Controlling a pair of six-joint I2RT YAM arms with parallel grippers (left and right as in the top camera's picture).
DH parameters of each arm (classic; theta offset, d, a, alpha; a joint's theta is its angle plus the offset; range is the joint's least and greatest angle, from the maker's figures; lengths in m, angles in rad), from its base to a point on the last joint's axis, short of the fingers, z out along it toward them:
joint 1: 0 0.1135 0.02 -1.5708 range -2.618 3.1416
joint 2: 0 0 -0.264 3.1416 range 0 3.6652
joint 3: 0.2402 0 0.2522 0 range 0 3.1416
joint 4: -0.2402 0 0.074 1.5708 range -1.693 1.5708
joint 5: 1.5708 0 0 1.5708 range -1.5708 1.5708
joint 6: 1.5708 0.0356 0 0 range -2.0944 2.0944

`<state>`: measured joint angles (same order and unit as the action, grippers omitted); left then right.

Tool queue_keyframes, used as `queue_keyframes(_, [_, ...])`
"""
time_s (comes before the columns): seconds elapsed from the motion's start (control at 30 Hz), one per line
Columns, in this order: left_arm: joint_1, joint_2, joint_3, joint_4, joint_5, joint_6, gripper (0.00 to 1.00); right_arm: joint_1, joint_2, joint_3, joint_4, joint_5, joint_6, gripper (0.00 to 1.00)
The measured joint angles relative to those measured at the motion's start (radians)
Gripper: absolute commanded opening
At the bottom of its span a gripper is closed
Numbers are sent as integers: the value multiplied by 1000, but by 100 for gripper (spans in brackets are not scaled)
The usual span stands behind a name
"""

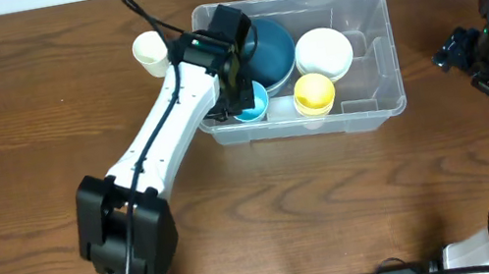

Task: Pack container
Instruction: 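Lower the light-blue cup into the bin's front-left beside the teal bowl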

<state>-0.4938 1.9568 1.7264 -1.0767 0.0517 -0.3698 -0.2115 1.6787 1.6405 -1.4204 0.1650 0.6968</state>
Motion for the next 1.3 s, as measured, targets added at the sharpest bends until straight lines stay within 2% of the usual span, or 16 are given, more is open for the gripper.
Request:
queue_keyframes(0.13, [2,20,0,6,0,2,17,0,0,0,0,0,0,99])
queue_keyframes(0.2, [6,21,0,9,0,4,33,0,0,0,0,0,0,99])
queue_keyframes(0.27, [12,21,0,10,-2,2,39,0,0,0,0,0,0,99])
queue_keyframes(0.67, [48,10,50,-23,-3,4,40,0,0,0,0,0,0,99])
queue_keyframes(1.0, [52,-145,113,-37,-3,8,40,0,0,0,0,0,0,99])
queue_keyframes(1.1, [52,-138,113,-42,-3,8,39,0,0,0,0,0,0,99])
queue_keyframes(1.17, [52,-125,113,-42,-3,6,33,0,0,0,0,0,0,99])
queue_keyframes(1.3, [52,-95,113,-42,1,9,33,0,0,0,0,0,0,99])
